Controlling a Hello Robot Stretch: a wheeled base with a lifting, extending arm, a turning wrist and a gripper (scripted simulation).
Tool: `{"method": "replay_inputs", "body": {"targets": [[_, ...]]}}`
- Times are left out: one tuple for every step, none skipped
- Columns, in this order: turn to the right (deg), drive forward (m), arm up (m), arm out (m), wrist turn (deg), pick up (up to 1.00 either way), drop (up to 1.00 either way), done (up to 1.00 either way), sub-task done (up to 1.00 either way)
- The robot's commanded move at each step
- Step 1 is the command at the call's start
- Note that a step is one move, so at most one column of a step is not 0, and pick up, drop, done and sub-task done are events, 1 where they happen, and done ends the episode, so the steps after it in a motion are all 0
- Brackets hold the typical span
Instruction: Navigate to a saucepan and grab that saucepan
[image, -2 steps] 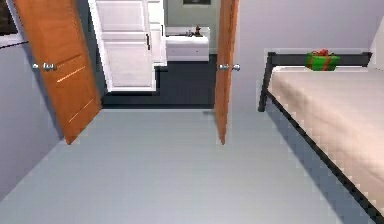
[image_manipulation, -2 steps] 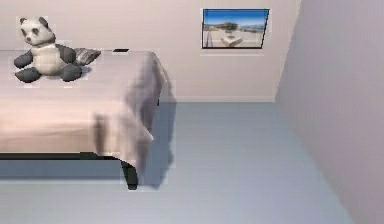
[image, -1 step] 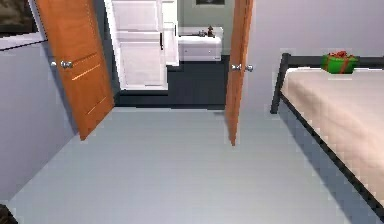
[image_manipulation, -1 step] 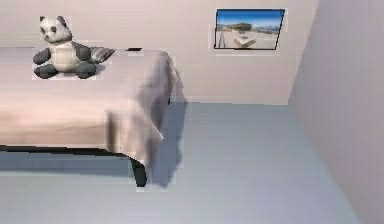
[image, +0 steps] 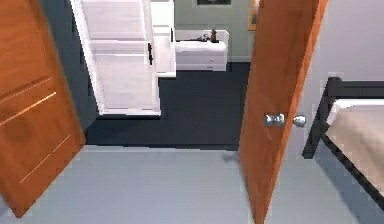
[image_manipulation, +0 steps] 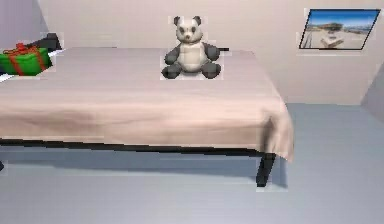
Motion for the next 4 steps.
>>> {"method": "replay_inputs", "body": {"targets": [[-3.0,0.00,0.00,0.00,0.0,0.00,0.00,0.00,0.00],[0.0,0.75,0.00,0.00,0.0,0.00,0.00,0.00,0.00],[0.0,1.00,0.00,0.00,0.0,0.00,0.00,0.00,0.00],[0.0,0.25,0.00,0.00,0.0,0.00,0.00,0.00,0.00]]}}
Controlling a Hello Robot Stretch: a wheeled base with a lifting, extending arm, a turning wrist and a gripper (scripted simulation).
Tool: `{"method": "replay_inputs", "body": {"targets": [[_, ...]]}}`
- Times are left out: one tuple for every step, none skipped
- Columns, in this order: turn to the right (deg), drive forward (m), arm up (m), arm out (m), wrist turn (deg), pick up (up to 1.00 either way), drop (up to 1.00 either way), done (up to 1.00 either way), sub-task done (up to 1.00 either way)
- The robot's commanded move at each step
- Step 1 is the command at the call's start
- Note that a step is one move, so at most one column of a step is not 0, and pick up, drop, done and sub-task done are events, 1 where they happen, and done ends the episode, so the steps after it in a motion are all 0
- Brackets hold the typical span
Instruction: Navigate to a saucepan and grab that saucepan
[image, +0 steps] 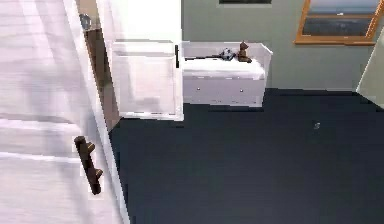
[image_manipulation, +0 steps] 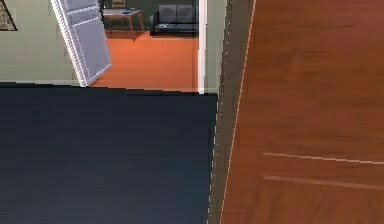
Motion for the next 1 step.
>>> {"method": "replay_inputs", "body": {"targets": [[45.0,0.00,0.00,0.00,0.0,0.00,0.00,0.00,0.00]]}}
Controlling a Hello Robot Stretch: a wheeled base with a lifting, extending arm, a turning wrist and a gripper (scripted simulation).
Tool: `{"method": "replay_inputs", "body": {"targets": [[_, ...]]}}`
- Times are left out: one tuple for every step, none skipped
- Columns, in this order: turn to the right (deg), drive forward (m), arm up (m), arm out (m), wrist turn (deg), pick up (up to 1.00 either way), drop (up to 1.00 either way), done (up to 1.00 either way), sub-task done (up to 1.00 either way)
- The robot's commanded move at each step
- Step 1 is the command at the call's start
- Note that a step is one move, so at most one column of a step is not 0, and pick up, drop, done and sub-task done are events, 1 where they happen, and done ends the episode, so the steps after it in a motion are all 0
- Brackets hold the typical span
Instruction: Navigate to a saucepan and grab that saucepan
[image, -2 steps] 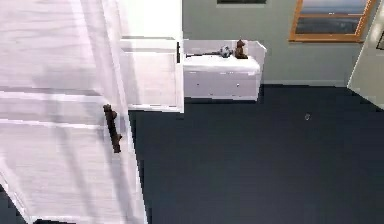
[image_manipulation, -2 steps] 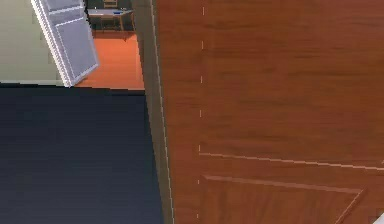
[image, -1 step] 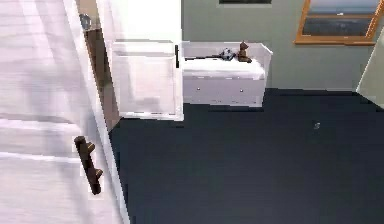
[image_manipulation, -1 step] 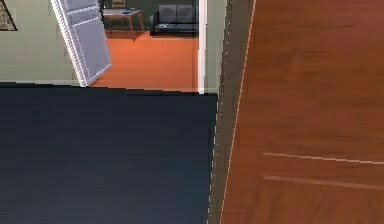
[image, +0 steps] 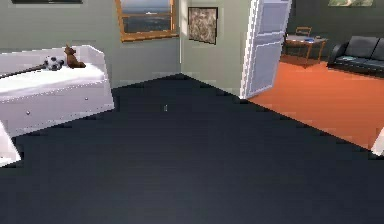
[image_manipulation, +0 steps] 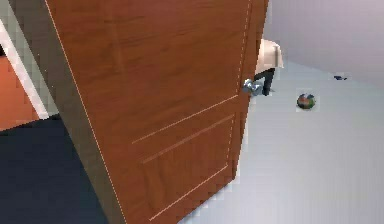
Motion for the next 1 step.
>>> {"method": "replay_inputs", "body": {"targets": [[6.0,0.00,0.00,0.00,0.0,0.00,0.00,0.00,0.00]]}}
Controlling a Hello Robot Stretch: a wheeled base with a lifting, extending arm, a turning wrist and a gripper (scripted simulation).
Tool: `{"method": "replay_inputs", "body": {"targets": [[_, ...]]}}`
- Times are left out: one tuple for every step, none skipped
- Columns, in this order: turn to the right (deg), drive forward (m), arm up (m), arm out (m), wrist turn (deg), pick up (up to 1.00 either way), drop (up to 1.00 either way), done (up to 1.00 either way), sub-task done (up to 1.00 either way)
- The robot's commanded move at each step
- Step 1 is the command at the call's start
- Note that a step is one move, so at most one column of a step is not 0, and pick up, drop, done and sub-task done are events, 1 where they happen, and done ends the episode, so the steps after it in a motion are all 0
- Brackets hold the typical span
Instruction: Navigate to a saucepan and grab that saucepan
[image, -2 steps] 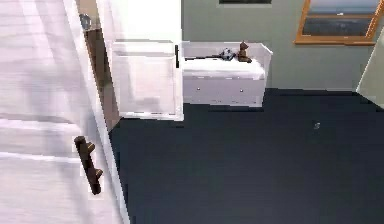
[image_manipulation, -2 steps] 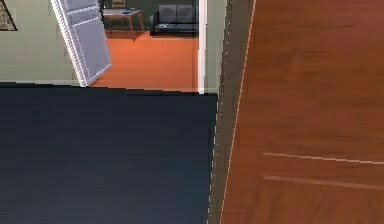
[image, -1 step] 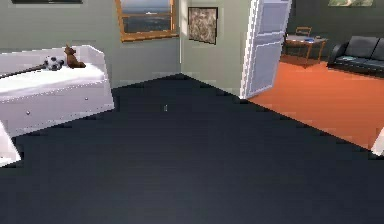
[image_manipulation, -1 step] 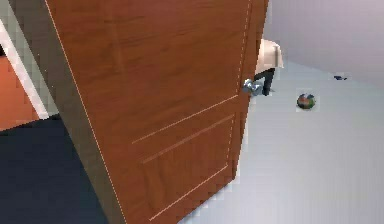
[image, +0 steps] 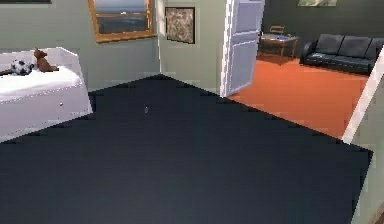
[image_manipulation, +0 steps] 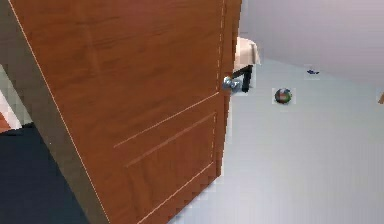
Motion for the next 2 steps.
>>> {"method": "replay_inputs", "body": {"targets": [[0.0,0.50,0.00,0.00,0.0,0.00,0.00,0.00,0.00],[36.0,0.00,0.00,0.00,0.0,0.00,0.00,0.00,0.00]]}}
